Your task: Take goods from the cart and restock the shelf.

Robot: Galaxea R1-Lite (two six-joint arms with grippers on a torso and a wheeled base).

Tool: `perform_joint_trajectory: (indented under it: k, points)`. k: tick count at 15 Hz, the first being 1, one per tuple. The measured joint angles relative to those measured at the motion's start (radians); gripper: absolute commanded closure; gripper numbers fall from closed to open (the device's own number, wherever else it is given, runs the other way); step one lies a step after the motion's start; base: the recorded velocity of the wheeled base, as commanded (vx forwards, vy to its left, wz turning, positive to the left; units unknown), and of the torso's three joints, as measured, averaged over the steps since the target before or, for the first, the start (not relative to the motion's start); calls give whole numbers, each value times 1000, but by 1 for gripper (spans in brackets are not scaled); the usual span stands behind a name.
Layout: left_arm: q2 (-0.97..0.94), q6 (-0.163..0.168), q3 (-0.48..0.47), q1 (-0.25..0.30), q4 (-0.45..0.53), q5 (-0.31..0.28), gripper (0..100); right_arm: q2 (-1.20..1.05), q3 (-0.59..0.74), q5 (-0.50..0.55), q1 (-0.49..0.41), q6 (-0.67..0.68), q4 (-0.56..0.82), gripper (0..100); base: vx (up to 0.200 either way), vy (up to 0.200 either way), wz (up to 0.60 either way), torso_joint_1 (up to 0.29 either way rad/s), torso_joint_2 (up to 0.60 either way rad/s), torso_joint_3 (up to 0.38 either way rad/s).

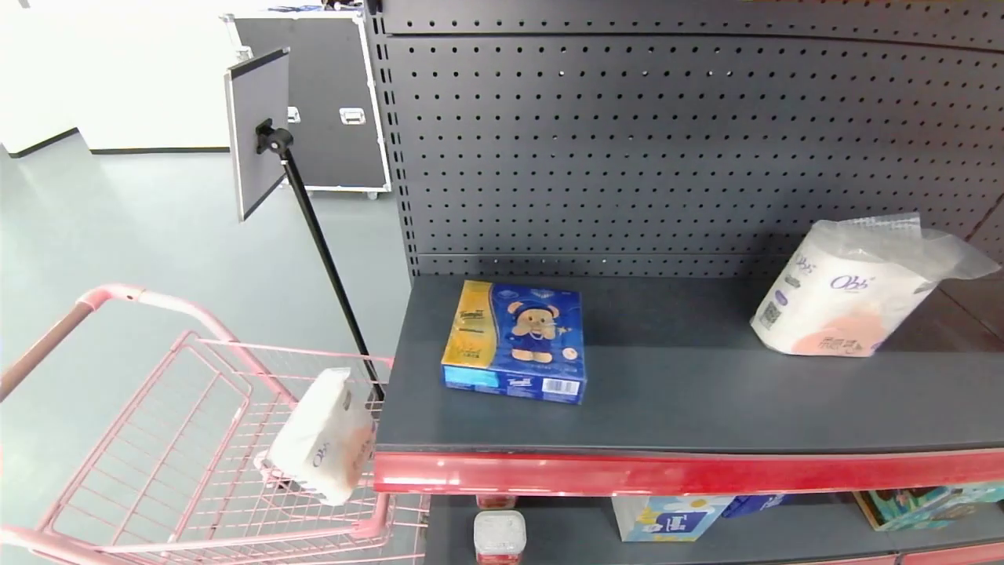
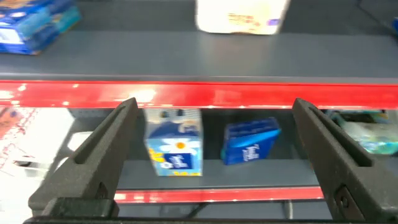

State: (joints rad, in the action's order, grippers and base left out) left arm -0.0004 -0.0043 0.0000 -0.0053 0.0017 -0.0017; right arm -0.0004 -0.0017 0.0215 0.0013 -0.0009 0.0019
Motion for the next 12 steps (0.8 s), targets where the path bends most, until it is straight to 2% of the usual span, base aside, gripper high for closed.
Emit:
perform_joint_trajectory:
  k: [9,12]
  points:
    - [0,0,0,0,0,0,0,0,0,0,0,-1,0,0,0,200,0,3,2,3]
    - [0,0,0,-2,0,0,0,0,2,-1,0,1,0,0,0,0,0,0,0,0]
